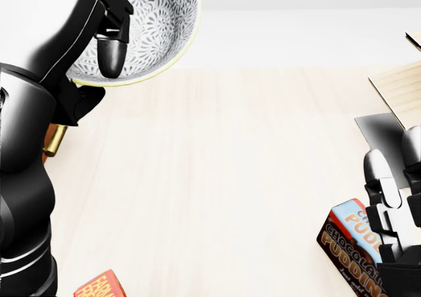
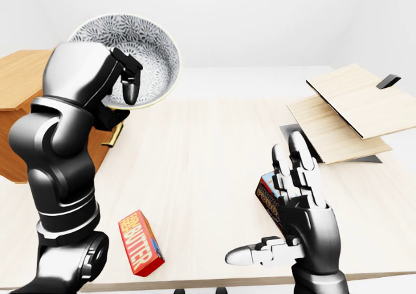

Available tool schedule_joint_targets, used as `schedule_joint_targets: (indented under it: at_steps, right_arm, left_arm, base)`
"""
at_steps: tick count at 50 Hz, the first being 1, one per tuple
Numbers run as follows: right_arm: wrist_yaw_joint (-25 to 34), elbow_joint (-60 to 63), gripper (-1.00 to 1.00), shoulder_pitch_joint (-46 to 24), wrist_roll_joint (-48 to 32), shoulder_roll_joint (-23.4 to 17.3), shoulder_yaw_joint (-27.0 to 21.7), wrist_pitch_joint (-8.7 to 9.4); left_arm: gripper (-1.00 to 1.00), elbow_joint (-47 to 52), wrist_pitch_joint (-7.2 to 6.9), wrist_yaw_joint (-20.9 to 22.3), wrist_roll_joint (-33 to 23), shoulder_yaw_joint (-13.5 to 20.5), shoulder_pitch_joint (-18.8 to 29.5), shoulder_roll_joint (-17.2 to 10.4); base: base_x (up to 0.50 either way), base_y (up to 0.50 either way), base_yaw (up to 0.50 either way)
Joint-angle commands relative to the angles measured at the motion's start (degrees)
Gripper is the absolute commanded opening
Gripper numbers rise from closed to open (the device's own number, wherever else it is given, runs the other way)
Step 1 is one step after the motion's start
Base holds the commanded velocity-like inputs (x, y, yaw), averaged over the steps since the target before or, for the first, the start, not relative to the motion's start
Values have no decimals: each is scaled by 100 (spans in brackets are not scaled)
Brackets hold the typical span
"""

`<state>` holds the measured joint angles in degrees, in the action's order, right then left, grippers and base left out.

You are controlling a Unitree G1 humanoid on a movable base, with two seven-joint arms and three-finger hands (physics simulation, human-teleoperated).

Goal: Close the top drawer of the cabinet and put the bowl on top of it.

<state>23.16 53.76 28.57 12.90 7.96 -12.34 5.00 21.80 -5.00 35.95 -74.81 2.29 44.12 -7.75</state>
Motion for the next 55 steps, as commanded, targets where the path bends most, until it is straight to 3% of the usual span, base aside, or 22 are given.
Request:
schedule_joint_targets:
  at_steps: [1,22,25,35,55]
  right_arm:
    - [-13,1,100,17,-16,-1,35,0]
    - [-55,-55,100,-15,-19,-39,50,0]
    - [-46,-34,100,-9,11,-35,23,0]
    - [-68,-68,100,-5,-31,-53,80,0]
    - [-129,-119,100,9,-83,-111,179,0]
  left_arm:
    - [-100,-378,0,-181,200,147,547,-406]
    - [-100,-893,0,-435,619,355,892,-917]
    - [-100,-956,0,-558,757,519,736,-1169]
    - [-100,-1546,0,-1219,1358,753,519,-1626]
    - [-100,-2149,0,-1690,2166,1118,401,-2438]
  base:
    - [0,0,0]
    - [0,0,0]
    - [0,0,0]
    - [0,0,0]
    - [0,0,0]
